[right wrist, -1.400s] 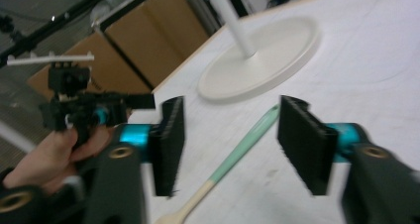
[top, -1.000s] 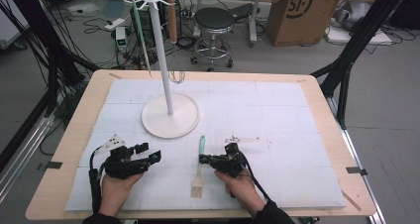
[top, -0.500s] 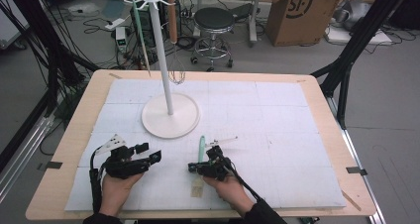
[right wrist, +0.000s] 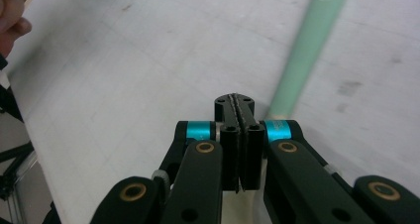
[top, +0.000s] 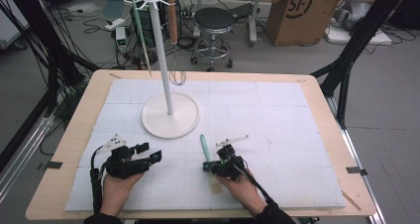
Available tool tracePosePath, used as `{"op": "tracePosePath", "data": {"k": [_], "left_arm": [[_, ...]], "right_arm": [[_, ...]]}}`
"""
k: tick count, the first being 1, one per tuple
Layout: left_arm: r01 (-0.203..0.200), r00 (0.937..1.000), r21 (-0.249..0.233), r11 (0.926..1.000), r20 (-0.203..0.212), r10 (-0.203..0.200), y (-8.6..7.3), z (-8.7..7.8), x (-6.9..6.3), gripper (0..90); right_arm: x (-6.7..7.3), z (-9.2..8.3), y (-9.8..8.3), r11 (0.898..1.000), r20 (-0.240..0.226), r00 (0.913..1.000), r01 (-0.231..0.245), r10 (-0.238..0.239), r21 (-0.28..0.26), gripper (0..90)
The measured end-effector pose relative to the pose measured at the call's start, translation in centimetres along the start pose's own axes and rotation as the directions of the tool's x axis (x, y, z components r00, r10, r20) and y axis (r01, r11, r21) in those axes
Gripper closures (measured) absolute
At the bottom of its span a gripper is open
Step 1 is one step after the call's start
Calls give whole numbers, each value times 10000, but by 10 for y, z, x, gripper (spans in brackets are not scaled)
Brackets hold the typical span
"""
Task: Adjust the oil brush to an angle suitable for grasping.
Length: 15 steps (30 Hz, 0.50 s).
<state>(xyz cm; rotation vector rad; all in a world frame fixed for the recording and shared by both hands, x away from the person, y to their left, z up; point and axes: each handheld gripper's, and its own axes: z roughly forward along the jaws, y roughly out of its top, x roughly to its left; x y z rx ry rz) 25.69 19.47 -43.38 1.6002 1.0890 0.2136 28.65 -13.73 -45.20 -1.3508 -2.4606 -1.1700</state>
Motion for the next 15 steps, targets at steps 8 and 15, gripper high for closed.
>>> {"op": "tracePosePath", "data": {"k": [8, 15], "left_arm": [[6, 10000, 23, 10000, -34, -6, -1, 0, 1, 289], [22, 10000, 37, 10000, -71, -21, -2, 2, 1, 290]], "right_arm": [[-26, -16, -5, 9974, -158, 9977, -664, 659, -294, 899], [-41, -29, -8, 9971, 55, 9973, -727, 729, -216, 898]]}}
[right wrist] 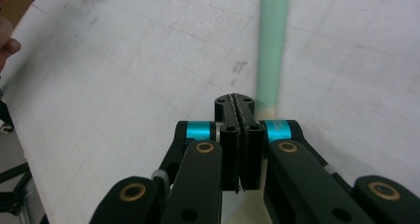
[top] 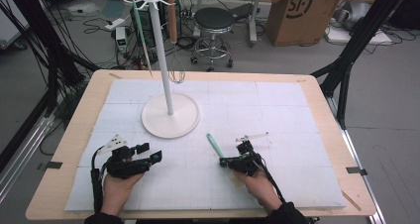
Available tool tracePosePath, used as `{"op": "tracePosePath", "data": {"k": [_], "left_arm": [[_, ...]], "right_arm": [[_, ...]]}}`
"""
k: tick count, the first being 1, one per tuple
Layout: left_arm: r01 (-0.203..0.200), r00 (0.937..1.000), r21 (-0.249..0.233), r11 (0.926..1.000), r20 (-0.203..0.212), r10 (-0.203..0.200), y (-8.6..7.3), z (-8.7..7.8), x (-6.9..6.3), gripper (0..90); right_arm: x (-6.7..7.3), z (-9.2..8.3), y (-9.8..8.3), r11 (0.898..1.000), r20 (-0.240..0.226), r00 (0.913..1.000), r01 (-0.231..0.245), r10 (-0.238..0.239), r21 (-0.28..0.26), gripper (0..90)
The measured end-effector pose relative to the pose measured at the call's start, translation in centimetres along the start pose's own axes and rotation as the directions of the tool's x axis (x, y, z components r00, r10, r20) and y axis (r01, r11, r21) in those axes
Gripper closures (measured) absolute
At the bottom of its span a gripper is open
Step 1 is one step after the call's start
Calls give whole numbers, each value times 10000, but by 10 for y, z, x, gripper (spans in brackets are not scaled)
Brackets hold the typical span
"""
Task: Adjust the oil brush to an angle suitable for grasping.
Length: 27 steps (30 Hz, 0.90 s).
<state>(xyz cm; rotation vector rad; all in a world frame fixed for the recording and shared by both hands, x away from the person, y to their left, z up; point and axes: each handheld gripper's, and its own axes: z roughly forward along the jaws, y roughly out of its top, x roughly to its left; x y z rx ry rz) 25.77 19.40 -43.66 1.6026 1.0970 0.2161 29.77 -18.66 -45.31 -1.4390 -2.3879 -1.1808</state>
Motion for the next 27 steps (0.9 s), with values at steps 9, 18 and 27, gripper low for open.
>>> {"op": "tracePosePath", "data": {"k": [9, 18, 27], "left_arm": [[-70, 10000, 1, 10000, 8, 70, 0, 3, -1, 292], [-40, 10000, -28, 10000, 43, 40, 0, 4, -2, 294], [-52, 10000, 45, 10000, -15, 52, -3, 2, -1, 294]], "right_arm": [[-15, -12, -3, 9998, 230, 9997, -115, 119, -172, 897], [-30, -21, 0, 9979, 853, 9960, -223, 274, -608, 898], [-38, -22, 2, 9942, 1147, 9930, -175, 298, -1064, 897]]}}
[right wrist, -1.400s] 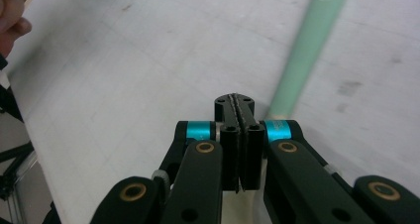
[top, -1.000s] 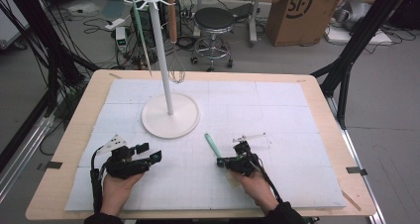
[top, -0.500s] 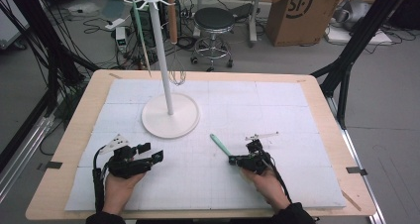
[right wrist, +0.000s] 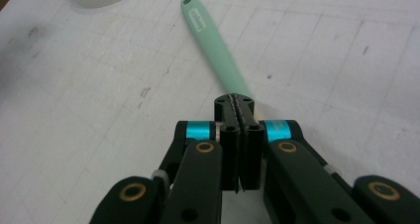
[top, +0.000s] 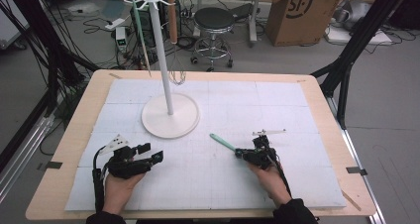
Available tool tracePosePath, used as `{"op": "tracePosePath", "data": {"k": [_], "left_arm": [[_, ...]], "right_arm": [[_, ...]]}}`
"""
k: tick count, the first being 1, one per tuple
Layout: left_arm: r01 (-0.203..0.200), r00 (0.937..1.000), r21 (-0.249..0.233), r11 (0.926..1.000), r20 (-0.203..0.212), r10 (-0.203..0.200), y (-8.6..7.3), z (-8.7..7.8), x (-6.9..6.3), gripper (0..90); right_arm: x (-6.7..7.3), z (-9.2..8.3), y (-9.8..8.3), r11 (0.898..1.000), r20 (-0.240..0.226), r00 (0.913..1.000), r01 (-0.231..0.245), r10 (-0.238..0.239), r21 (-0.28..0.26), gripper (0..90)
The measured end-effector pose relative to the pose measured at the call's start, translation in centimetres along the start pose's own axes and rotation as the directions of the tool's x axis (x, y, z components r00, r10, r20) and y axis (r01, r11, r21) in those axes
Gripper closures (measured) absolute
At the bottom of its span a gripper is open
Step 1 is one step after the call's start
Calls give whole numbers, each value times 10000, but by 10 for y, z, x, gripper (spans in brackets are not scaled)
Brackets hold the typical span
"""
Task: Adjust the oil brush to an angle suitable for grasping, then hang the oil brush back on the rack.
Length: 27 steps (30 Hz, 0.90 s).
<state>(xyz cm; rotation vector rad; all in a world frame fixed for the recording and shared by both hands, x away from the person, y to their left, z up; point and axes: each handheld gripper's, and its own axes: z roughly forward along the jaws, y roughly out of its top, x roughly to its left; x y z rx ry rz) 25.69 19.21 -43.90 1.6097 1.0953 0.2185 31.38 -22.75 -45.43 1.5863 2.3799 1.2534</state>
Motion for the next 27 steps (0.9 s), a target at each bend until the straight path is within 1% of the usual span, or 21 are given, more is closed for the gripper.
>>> {"op": "tracePosePath", "data": {"k": [1, 2, 3, 4, 5, 7, 9, 11, 12, 13, 14, 15, 17, 21, 23, 27], "left_arm": [[17, 10000, -2, 10000, -13, -17, -1, 0, 0, 294], [52, 10000, 35, 10000, 16, -52, -1, 0, 1, 294], [22, 10000, 60, 10000, 8, -22, -1, 1, 1, 294], [9, 10000, 60, 10000, -12, -9, -1, 2, 0, 294], [-7, 10000, 83, 10000, 14, 7, -1, 2, 0, 294], [-21, 10000, 123, 9999, 16, 21, -1, 3, -1, 294], [-38, 10000, 96, 9999, 8, 38, -1, 4, -1, 294], [-53, 10000, 139, 9999, 45, 52, -1, 5, -1, 294], [-44, 10000, 135, 9999, 47, 43, -1, 5, -1, 295], [-38, 10000, 135, 9999, 34, 37, -1, 6, -1, 294], [-82, 10000, 155, 9998, 32, 81, -1, 6, -1, 295], [-28, 10000, 141, 9999, 46, 27, -1, 6, -1, 295], [-16, 10000, 127, 9999, 43, 15, -1, 7, -2, 294], [-23, 10000, 99, 9999, 28, 23, 0, 7, -1, 294], [-26, 10000, 105, 9999, 29, 26, 0, 7, -1, 294], [-7, 10000, 107, 9999, 70, 6, 0, 7, -1, 294]], "right_arm": [[0, -1, 0, 9999, -79, 9999, 105, -106, -80, 895], [-1, -2, -1, 9996, -463, 9988, 133, -145, -255, 864], [-1, -4, -1, 9989, -886, 9960, 25, -66, -460, 813], [0, -7, -1, 9977, -1089, 9940, 37, -111, -678, 745], [1, -10, -1, 9962, -1046, 9943, 118, -208, -860, 714], [2, -14, -1, 9940, -1207, 9922, 174, -305, -1076, 691], [1, -18, -1, 9917, -1106, 9929, 292, -432, -1253, 640], [-1, -20, -1, 9910, -1121, 9930, 234, -384, -1321, 640], [-2, -21, -1, 9905, -1114, 9928, 282, -434, -1345, 629], [-3, -21, -1, 9905, -1126, 9929, 229, -383, -1353, 616], [-4, -22, -1, 9901, -1121, 9928, 264, -421, -1379, 613], [-4, -22, -1, 9898, -1139, 9926, 258, -420, -1400, 601], [-5, -20, 1, 9885, -1185, 9913, 389, -565, -1464, 593], [-8, -11, 4, 9899, -1183, 9909, 485, -645, -1333, 586], [-9, -7, 4, 9919, -1156, 9911, 531, -665, -1158, 590], [-12, -3, 5, 9935, -961, 9930, 596, -690, -969, 599]]}}
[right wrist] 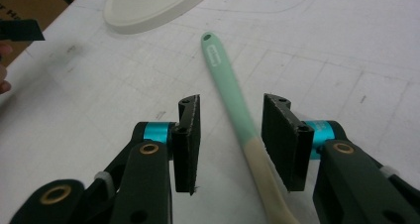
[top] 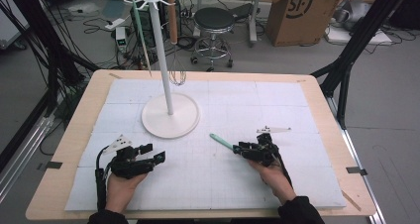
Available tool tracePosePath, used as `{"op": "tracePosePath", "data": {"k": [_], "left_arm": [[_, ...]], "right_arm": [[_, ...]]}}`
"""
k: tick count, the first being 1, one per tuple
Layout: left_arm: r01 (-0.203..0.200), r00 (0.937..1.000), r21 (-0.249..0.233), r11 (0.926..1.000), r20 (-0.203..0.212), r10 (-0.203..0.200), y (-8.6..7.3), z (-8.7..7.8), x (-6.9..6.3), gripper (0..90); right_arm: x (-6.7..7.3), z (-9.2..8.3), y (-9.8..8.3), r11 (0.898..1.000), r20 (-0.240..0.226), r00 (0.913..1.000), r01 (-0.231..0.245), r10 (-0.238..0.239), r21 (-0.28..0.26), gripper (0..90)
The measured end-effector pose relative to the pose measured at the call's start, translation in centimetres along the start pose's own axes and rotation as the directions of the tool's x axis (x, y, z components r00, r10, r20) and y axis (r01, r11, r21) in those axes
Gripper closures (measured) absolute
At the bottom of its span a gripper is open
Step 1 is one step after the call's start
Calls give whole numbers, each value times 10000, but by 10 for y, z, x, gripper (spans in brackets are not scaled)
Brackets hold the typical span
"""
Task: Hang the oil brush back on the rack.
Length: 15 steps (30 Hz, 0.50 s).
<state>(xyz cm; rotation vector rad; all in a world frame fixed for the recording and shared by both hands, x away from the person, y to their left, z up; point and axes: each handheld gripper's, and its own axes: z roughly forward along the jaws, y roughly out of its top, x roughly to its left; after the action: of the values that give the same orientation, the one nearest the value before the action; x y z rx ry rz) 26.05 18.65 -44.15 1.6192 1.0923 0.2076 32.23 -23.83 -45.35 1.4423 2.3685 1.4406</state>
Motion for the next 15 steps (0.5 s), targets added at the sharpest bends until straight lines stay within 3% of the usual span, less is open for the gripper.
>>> {"op": "tracePosePath", "data": {"k": [15], "left_arm": [[30, 10000, 4, 10000, 14, -30, 0, 1, 0, 294]], "right_arm": [[3, 11, 0, 9980, -27, 9998, 182, -181, 601, 639]]}}
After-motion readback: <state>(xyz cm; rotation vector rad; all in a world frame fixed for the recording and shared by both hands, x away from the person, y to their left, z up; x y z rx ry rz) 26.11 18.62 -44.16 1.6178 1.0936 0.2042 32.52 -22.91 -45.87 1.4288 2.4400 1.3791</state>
